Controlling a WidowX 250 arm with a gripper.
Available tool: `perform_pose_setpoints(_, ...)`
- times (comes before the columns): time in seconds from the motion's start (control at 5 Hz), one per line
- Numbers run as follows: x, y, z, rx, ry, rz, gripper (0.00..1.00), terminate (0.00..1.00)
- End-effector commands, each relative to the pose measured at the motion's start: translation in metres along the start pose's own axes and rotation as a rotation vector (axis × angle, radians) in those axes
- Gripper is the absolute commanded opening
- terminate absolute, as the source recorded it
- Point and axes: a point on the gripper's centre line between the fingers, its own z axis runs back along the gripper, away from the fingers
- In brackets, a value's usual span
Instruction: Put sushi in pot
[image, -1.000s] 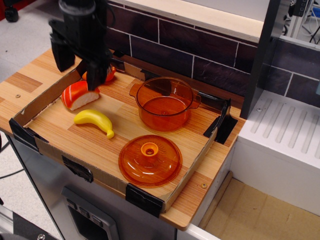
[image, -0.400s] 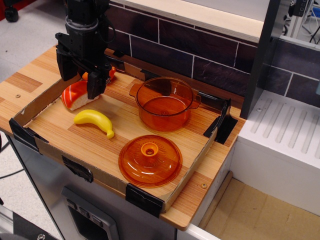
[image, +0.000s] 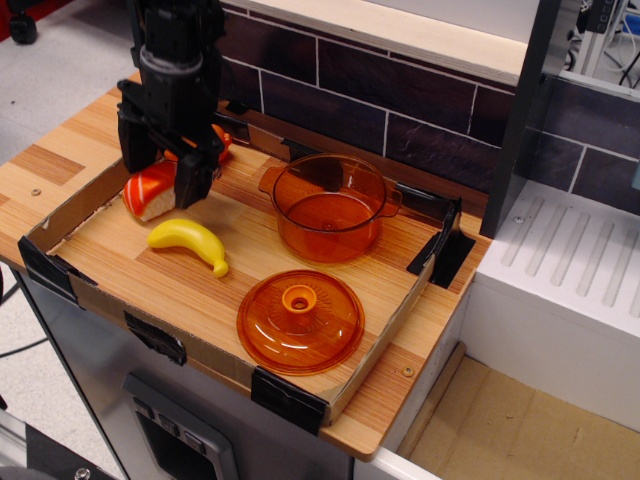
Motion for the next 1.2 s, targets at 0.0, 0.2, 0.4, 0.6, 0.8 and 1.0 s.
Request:
perform_pose_setpoints(0.0, 0.011, 0.005, 0.0, 0.039, -0.013, -0.023, 1.0, 0.0)
perform_pose_setpoints(0.2, 0.01, 0.008, 0.004, 0.029, -0.042, -0.005, 0.0, 0.0)
perform_pose_setpoints(0.4, 0.01, 0.011, 0.011, 0.039, -0.07, 0.013, 0.0, 0.0)
perform_pose_setpoints(0.6, 0.01, 0.01, 0.025, 0.044, -0.108, 0.027, 0.0, 0.0)
perform_pose_setpoints(0.8, 0.007, 0.005, 0.052, 0.038, -0.161, 0.043, 0.0, 0.0)
perform_pose_setpoints(1.0, 0.01, -0.009, 0.077, 0.015, -0.206, 0.062, 0.0, 0.0)
